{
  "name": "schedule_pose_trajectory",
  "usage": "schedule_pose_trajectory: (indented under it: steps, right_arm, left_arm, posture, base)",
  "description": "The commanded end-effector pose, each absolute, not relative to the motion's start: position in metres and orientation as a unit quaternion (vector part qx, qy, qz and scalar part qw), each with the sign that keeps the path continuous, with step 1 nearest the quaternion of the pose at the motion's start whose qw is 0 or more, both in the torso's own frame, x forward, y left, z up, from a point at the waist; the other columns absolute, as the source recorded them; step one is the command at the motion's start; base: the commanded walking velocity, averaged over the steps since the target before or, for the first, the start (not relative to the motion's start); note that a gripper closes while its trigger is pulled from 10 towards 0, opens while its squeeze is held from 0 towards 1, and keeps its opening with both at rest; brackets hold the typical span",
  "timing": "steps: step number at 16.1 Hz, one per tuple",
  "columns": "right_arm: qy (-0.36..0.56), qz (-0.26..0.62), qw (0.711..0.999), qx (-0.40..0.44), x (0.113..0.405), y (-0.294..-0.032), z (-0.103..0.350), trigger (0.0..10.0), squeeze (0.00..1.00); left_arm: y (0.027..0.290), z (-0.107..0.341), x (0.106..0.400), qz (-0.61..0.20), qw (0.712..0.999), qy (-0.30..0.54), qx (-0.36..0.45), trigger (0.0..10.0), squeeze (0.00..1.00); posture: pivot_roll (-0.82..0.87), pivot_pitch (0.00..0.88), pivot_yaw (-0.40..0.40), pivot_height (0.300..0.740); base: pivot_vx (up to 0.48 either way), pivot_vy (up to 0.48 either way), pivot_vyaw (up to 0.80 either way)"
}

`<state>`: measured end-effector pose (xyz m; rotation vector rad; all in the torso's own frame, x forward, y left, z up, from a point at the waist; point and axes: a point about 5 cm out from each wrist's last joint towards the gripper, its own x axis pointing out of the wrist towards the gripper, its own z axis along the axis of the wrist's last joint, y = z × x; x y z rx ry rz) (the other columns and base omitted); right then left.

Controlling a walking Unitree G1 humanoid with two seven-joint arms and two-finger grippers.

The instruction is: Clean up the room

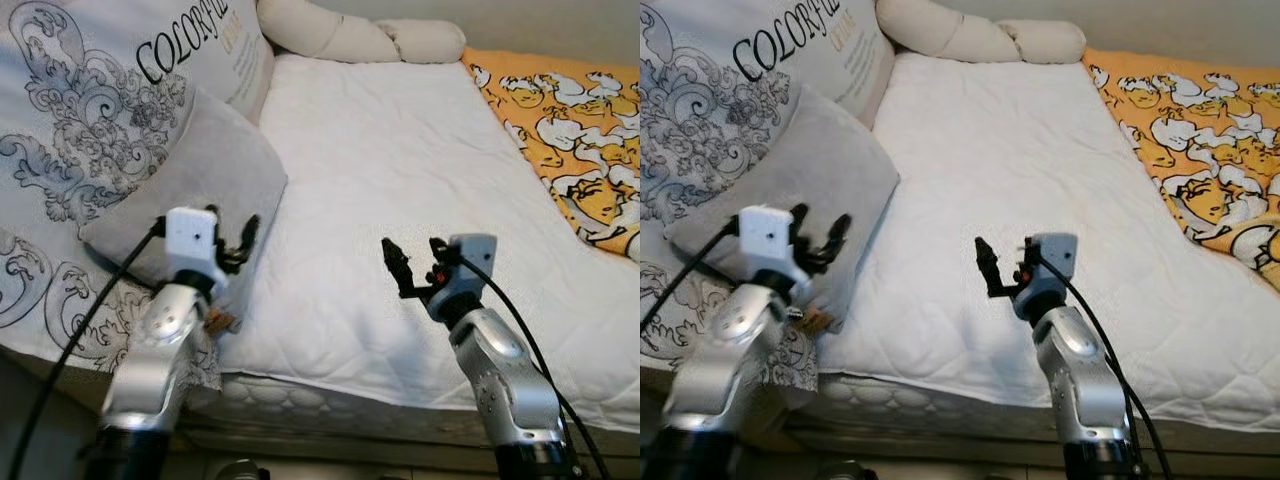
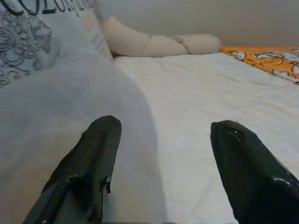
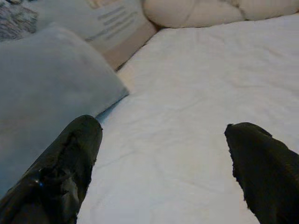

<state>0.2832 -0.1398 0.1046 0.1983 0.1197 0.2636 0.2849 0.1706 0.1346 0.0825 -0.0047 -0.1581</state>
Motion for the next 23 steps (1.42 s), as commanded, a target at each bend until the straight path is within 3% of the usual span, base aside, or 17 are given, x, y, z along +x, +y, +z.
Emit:
schedule_pose_trajectory:
  steps: [1, 5, 21, 23]
  right_arm:
    - [0.061, 0.1, 0.989, 0.085, 0.287, -0.148, 0.104, 10.0, 0.0]
    - [0.071, 0.074, 0.993, 0.053, 0.292, -0.151, 0.098, 10.0, 0.0]
    - [0.067, 0.049, 0.995, 0.061, 0.303, -0.148, 0.099, 10.0, 0.0]
    - [0.067, 0.046, 0.995, 0.056, 0.304, -0.149, 0.099, 10.0, 0.0]
  left_arm:
    - [0.171, 0.134, 0.282, -0.066, 0.996, 0.014, 0.058, 10.0, 0.0]
    - [0.173, 0.131, 0.285, -0.048, 0.995, 0.036, 0.081, 10.0, 0.0]
    - [0.182, 0.132, 0.29, -0.025, 0.993, 0.052, 0.098, 10.0, 0.0]
    - [0.183, 0.132, 0.29, -0.025, 0.993, 0.054, 0.1, 10.0, 0.0]
  posture:
    - [0.0, 0.0, -0.076, 0.74]
    - [0.02, 0.0, -0.078, 0.74]
    - [0.02, 0.0, -0.061, 0.74]
    - [0.02, 0.0, -0.056, 0.74]
  base:
    - [0.0, -0.48, 0.0]
    - [0.0, -0.48, 0.0]
    - [0.0, -0.48, 0.0]
    - [0.0, -0.48, 0.8]
